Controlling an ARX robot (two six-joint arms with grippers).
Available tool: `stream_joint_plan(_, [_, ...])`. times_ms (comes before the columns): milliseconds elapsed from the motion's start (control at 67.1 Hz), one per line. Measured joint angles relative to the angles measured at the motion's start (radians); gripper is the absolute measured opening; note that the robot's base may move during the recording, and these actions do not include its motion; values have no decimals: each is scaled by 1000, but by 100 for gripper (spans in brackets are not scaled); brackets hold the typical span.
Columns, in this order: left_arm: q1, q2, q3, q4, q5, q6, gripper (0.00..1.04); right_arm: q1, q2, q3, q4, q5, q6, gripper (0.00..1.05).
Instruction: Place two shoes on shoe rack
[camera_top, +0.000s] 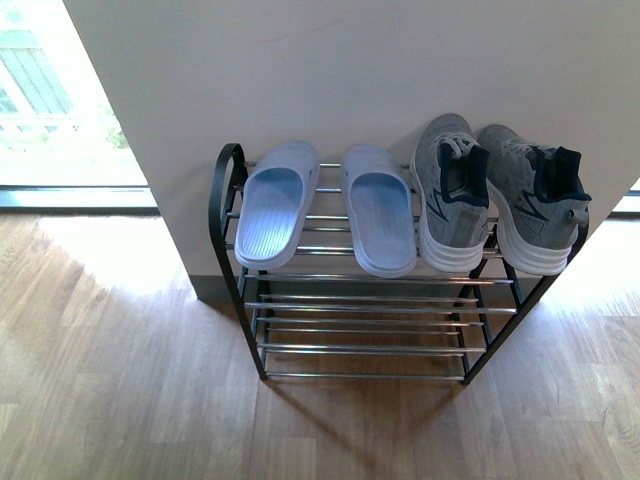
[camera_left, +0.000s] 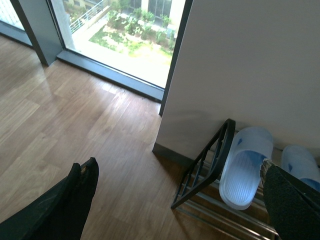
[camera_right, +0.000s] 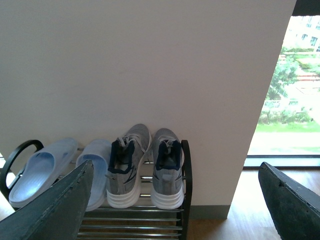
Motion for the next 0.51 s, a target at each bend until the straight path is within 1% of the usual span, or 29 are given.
stream_joint_plan(30, [2,-5,-3,9,10,4,95,0,0,0,0,0,0,96])
stream_joint_plan(60, [15,-11,-39,105,74,45,91,0,0,0,0,0,0,96])
stream_joint_plan(75, [26,-15,-72,193,124,80,87,0,0,0,0,0,0,96])
stream_joint_plan(134, [47,-32,-176,419,225,193,76,0,0,0,0,1,0,96])
stream_joint_plan(164, [53,-40,-206,477,244,227,73,0,0,0,0,1,0,96])
stream_joint_plan(209, [63,-65,-263,578,270,293,64,0,0,0,0,0,0,96])
stream_joint_plan(268, [76,-95,-296,618,280,326,55,0,0,0,0,0,0,96])
stream_joint_plan(313, [91,-126,-324,628,290,350,46,0,0,0,0,1,0,96])
stream_joint_plan(328, [94,-132,-330,629,291,351,44,0,0,0,0,0,0,96])
stream_joint_plan(388, [110,-165,-370,629,304,368,32,0,0,0,0,0,0,96])
stream_joint_plan(417, [114,-174,-380,629,309,371,28,0,0,0,0,0,0,96])
stream_joint_plan(507, [128,-219,-423,627,327,379,12,0,0,0,0,0,0,96])
